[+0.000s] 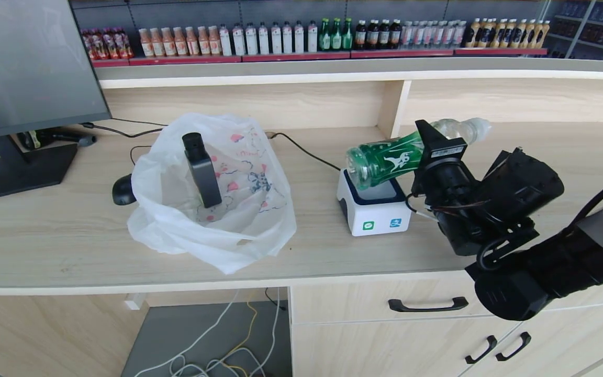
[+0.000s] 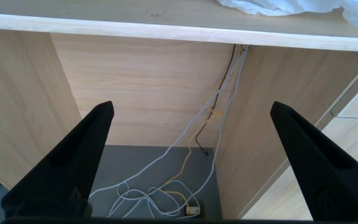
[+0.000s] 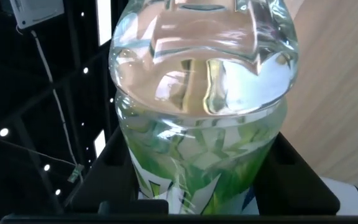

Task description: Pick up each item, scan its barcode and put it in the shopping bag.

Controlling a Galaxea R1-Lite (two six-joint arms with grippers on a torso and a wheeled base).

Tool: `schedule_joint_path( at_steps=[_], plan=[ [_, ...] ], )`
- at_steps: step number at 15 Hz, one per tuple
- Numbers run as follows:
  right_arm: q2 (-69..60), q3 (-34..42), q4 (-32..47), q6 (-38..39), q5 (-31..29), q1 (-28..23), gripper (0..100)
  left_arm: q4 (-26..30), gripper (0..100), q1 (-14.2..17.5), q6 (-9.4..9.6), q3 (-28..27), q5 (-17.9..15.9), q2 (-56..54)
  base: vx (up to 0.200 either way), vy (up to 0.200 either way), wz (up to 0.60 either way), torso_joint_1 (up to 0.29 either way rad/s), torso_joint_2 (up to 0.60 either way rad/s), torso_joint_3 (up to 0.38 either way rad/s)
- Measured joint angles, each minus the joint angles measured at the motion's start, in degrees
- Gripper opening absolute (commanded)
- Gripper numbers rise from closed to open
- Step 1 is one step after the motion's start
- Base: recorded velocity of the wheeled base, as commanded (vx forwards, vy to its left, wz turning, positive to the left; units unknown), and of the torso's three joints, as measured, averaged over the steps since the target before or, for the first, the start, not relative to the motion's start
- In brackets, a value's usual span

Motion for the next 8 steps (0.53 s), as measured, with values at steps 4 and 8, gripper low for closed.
schedule_joint_path(
  at_steps=[4,8],
  plan=[
    [0.1,0.5,0.0,0.3,0.0,-0.2,0,0.0,100,0.0,0.0,0.0,0.0,0.0,0.0,0.0,0.0,0.0,0.0,0.0],
    [0.3,0.5,0.1,0.4,0.0,-0.6,0,0.0,100,0.0,0.0,0.0,0.0,0.0,0.0,0.0,0.0,0.0,0.0,0.0]
  ],
)
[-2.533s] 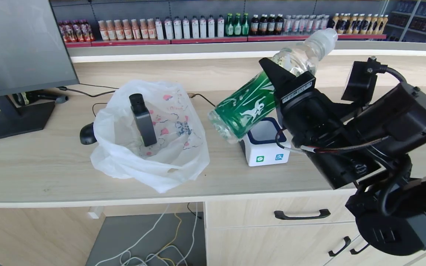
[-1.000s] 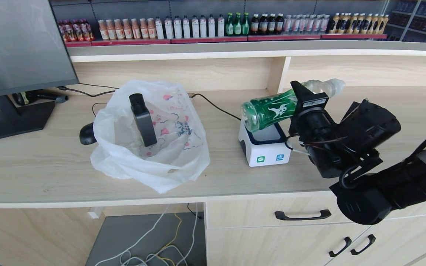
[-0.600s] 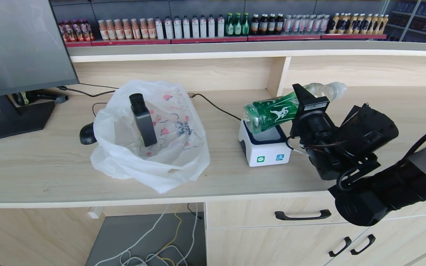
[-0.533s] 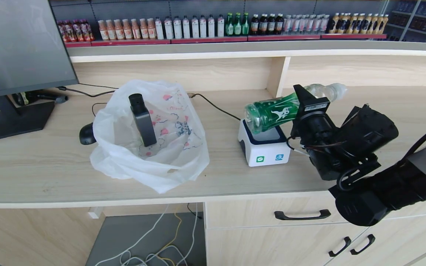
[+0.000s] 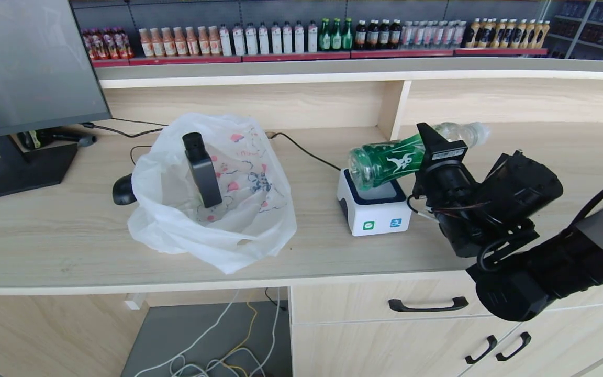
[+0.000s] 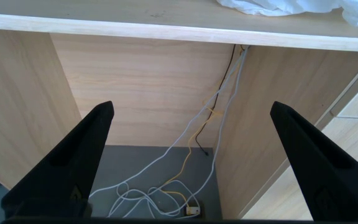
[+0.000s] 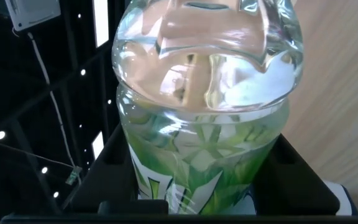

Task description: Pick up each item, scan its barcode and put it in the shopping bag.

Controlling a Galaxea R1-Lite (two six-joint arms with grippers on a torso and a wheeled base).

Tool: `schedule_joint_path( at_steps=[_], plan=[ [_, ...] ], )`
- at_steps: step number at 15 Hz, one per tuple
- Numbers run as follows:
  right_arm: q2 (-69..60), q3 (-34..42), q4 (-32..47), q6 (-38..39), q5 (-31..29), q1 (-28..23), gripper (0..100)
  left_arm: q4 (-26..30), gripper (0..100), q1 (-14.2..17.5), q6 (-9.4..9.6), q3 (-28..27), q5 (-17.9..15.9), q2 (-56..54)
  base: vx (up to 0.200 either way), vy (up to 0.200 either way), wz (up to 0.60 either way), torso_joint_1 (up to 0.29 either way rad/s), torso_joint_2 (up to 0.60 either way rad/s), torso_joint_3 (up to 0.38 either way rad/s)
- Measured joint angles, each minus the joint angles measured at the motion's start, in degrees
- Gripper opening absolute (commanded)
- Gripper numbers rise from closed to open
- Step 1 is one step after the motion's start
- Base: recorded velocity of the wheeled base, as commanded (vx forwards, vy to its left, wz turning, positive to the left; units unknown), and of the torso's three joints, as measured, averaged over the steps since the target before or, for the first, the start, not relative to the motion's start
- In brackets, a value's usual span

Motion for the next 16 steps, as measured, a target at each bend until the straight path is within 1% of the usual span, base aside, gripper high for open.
schedule_joint_path(
  at_steps=[7,10,15,16],
  plan=[
    [0.2,-0.4,0.1,-0.1,0.1,-0.3,0,0.0,100,0.0,0.0,0.0,0.0,0.0,0.0,0.0,0.0,0.0,0.0,0.0],
    [-1.4,-1.5,0.3,-0.9,1.7,-0.6,0,0.0,100,0.0,0.02,0.0,0.0,0.0,0.0,0.0,0.0,0.0,0.0,0.0],
    [-5.6,-1.7,0.0,-7.9,6.2,0.0,0,0.0,100,0.0,0.0,0.0,0.0,0.0,0.0,0.0,0.0,0.0,0.0,0.0],
    [-6.1,-1.6,0.0,-10.8,6.7,0.0,0,0.0,100,0.0,0.0,0.0,0.0,0.0,0.0,0.0,0.0,0.0,0.0,0.0]
  ],
)
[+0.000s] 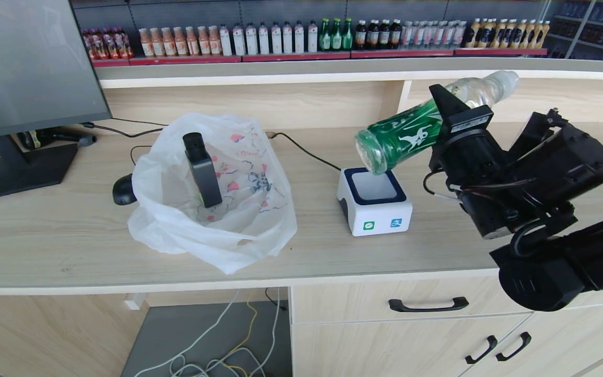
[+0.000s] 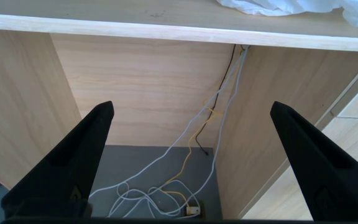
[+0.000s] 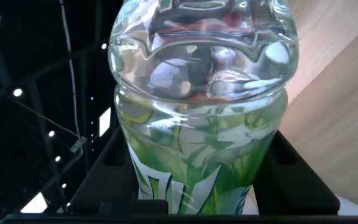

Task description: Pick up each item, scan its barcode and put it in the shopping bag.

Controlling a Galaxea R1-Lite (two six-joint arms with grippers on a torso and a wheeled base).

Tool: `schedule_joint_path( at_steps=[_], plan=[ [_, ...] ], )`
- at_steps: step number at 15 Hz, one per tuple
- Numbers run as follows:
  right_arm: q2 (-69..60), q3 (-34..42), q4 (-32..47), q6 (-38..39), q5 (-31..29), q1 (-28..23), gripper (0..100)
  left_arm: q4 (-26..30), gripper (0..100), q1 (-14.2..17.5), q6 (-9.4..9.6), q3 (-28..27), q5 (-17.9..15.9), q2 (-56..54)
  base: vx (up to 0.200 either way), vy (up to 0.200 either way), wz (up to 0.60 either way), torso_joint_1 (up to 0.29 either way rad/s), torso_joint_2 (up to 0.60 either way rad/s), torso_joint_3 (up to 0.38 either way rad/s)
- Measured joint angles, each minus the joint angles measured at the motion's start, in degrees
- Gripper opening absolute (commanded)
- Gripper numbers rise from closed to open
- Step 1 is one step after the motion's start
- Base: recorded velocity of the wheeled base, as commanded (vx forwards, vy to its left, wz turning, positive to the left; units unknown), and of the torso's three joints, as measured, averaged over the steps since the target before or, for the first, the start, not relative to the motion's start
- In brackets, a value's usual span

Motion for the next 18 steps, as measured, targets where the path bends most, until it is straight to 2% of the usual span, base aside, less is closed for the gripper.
schedule_joint_path(
  at_steps=[3,11,15,18],
  plan=[
    [-1.6,0.9,0.1,-13.5,1.5,-0.9,0,0.0,100,0.0,0.0,0.0,0.0,0.0,0.0,0.0,0.0,0.0,0.0,0.0],
    [-5.6,6.9,0.1,-50.0,8.8,0.4,0,0.0,100,0.0,0.0,0.0,0.0,0.0,0.0,0.0,0.0,0.0,0.0,0.0],
    [-8.8,11.0,0.1,-68.5,9.4,0.4,0,0.0,100,-0.1,0.09,0.0,0.0,0.0,0.0,0.0,0.0,0.0,0.0,0.0],
    [-9.8,9.5,0.1,-70.5,9.4,0.8,0,0.0,100,-0.1,0.05,0.0,0.0,0.0,0.0,0.0,0.0,0.0,0.0,0.0]
  ],
)
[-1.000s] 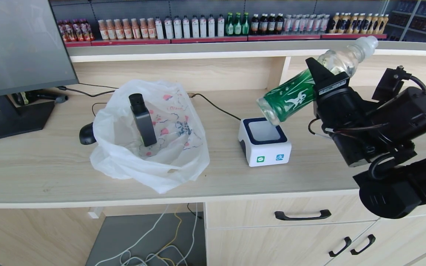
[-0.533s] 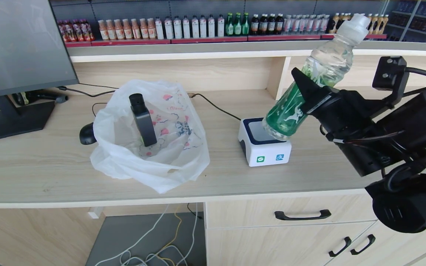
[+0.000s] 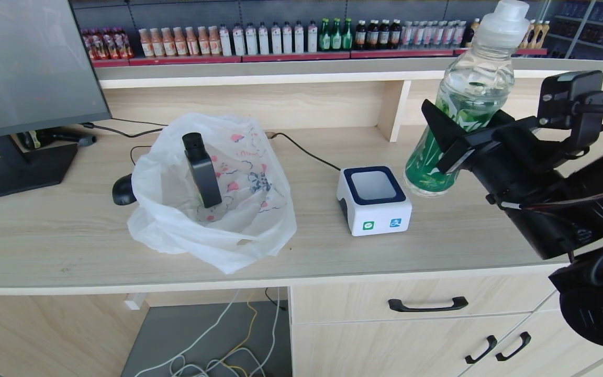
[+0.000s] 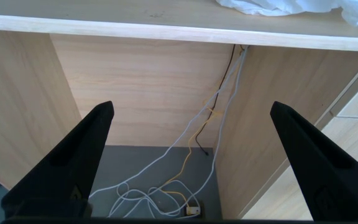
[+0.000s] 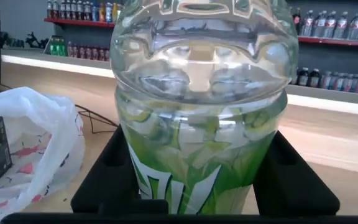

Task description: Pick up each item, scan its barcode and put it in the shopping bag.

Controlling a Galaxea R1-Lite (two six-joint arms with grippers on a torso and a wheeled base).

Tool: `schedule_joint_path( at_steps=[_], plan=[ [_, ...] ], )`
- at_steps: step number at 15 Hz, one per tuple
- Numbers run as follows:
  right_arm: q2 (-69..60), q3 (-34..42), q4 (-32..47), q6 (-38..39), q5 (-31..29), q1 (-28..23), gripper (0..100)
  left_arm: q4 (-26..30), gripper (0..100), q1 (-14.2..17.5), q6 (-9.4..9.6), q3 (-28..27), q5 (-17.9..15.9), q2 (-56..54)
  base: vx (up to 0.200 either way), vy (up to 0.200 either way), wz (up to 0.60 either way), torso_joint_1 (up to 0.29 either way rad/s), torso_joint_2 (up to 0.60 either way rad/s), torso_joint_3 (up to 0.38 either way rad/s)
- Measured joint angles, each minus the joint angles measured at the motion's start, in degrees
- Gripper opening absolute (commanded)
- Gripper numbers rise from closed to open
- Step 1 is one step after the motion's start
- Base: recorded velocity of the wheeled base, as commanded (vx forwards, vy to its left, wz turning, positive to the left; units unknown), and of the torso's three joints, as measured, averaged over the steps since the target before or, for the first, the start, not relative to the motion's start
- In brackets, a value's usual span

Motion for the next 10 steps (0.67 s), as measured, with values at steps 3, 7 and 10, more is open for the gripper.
schedule_joint_path(
  at_steps=[3,7,10],
  plan=[
    [0.2,-2.2,0.0,1.7,-0.3,0.1,0,0.0,100,0.0,-0.02,0.0,0.0,0.0,-0.133,0.0,0.0,0.0,0.0,0.0],
    [-0.1,-2.5,0.0,2.0,-0.3,-0.1,0,0.0,100,0.0,0.01,0.0,0.0,0.0,-0.05,0.0,0.0,0.008,0.0,-0.001],
    [-0.7,-2.8,0.4,2.5,-0.4,-1.0,0,0.0,100,0.0,-0.11,0.0,0.0,0.0,0.0,0.2,0.0,0.006,0.0,0.007]
  ],
)
